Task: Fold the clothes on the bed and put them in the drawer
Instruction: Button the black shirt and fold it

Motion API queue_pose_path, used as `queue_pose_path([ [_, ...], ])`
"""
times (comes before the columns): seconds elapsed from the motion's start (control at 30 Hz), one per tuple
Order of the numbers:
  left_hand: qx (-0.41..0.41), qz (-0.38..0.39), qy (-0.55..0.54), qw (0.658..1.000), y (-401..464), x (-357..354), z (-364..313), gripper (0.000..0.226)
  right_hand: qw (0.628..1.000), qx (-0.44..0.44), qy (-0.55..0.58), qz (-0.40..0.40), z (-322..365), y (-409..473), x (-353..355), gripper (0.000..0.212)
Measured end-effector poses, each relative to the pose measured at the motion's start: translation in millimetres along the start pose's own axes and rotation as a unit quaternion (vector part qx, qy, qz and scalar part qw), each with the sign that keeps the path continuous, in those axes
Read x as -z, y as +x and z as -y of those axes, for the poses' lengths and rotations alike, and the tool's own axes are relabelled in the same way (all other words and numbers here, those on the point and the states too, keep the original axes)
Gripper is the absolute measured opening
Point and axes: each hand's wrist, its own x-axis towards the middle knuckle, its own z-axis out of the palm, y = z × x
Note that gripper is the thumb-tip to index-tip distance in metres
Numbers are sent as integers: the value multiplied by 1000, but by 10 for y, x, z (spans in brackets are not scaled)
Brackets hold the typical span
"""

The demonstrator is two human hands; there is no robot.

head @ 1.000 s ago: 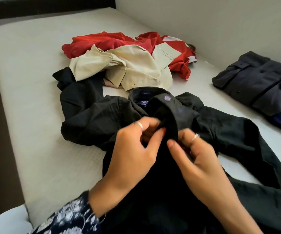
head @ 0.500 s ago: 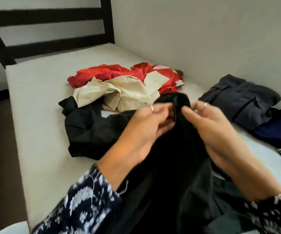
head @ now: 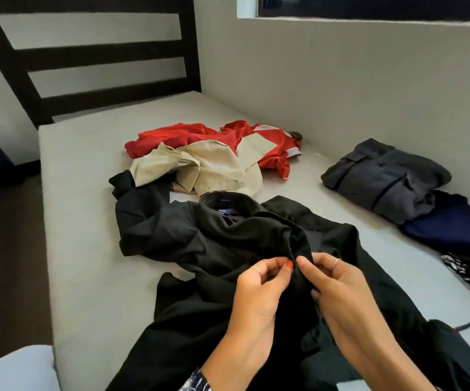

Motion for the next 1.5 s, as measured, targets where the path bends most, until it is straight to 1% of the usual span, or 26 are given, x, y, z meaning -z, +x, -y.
queue_pose_path([
  [0.1,-28,-6,83,996,-83,8,54,15,1000,-8,5,3,1,-58,20,12],
  [0.17,-95,-18,175,980,-123,6,5,11,1000,-3,-1,11,53,-76,45,12],
  [0.33,-338,-33,373,863,-28,-78,-633,7,991,111,-69,30,600,72,35,8],
  [0.4,-435,-47,433,788,40,-171,-1099,6,967,206,-151,6,957,241,26,8],
  [0.43,-475,-63,460,747,94,-224,-1368,7,937,269,-220,-24,1150,364,22,11],
  [0.5,-528,-88,517,668,241,-357,-1911,9,838,369,-388,-105,1544,615,21,11],
  [0.53,-539,-98,570,612,332,-417,-2148,10,782,387,-468,-142,1723,729,23,4],
  [0.63,-552,-125,728,387,277,-658,-2624,21,647,368,-640,-191,2280,838,-15,13],
  [0.67,-555,-129,746,343,146,-753,-2746,23,627,369,-658,-192,2462,801,-10,9],
  [0.7,-573,-130,739,331,29,-823,-2809,20,631,369,-662,-166,2605,731,26,4],
  [0.73,-607,-115,706,346,-106,-868,-2856,14,651,368,-653,-116,2738,662,83,4],
  [0.77,-619,-84,674,394,-224,-853,-2834,10,700,357,-618,-30,2801,520,165,10],
  [0.8,-607,-51,650,455,-318,-798,-2767,9,765,325,-551,79,2813,343,242,11],
  [0.83,-570,-34,655,495,-363,-697,-2668,9,813,276,-482,174,2759,175,271,11],
  [0.87,-537,-39,679,500,-331,-558,-2527,9,828,239,-454,227,2649,117,305,11],
  [0.9,-513,-65,712,476,-266,-407,-2324,11,819,217,-478,233,2465,118,326,14],
  [0.93,-490,-89,748,439,-186,-279,-2130,14,795,219,-530,197,2254,229,342,17],
  [0.97,-472,-95,767,423,-131,-161,-1884,19,776,217,-573,148,1985,322,342,17],
  [1.0,-470,-81,760,442,-95,-79,-1621,21,774,209,-587,111,1704,376,331,14],
  [1.07,-461,-35,707,535,-113,-22,-1143,23,836,179,-515,67,1185,354,287,14],
  [1.13,-431,-7,622,653,-188,6,-786,21,898,144,-414,40,750,242,218,17],
  [1.2,-385,-12,517,764,-156,63,-565,8,928,138,-346,8,440,141,141,16],
  [1.23,-351,-16,482,803,-137,98,-488,5,933,142,-330,-10,327,91,99,15],
  [1.3,-289,-11,415,863,-117,163,-375,15,932,156,-325,-35,191,-14,35,13],
  [1.37,-242,-7,362,900,-96,233,-282,15,931,171,-320,-48,101,-81,-9,13],
  [1.5,-209,3,315,926,-31,410,-163,17,937,184,-291,-61,-38,-147,-94,19],
])
